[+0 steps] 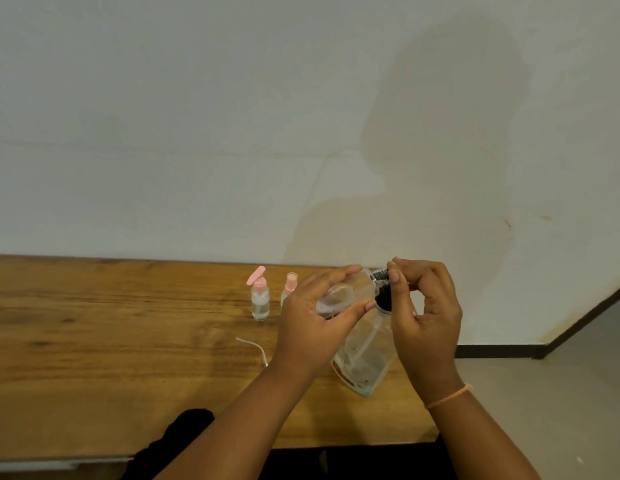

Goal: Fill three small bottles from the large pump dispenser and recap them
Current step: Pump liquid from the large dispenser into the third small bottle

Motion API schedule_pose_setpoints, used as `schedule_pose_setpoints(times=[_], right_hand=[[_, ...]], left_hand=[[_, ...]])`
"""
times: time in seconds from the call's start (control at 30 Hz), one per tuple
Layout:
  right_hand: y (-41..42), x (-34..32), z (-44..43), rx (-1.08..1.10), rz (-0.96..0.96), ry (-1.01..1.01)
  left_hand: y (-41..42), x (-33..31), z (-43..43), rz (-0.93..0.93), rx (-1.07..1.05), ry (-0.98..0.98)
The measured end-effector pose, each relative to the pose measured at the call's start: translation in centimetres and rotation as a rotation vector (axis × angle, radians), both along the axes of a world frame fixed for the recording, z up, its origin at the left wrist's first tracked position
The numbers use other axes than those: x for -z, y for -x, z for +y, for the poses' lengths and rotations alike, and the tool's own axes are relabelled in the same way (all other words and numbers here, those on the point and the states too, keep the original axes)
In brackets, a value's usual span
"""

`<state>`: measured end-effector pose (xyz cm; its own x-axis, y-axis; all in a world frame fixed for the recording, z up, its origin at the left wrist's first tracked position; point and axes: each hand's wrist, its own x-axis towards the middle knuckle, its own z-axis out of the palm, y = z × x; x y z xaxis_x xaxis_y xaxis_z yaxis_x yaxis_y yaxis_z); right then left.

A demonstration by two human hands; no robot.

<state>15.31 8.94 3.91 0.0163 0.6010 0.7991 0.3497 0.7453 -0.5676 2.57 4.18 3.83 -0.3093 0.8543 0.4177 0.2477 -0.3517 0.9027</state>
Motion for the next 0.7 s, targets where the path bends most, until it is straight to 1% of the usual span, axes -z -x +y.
schedule_pose_setpoints(times=[0.17, 0.37, 0.5, 0.7], right_hand=[[0.3, 0.7, 0.2, -0.008, 0.018, 0.023], [0.7, -0.6, -0.4, 0.018, 0.053, 0.004], [0.5, -0.1, -0.2, -0.004, 0.066, 0.031], [0.6, 0.9, -0.1, 0.021, 0.031, 0.051]], left_hand=[[-0.2, 0.4, 0.0, -0.004, -0.014, 0.021], [-0.3, -0.4, -0.3, -0.023, -0.020, -0.031], [-0.4, -0.1, 0.0, -0.018, -0.008, -0.028], [-0.1, 0.5, 0.1, -0.016, 0.002, 0.007]])
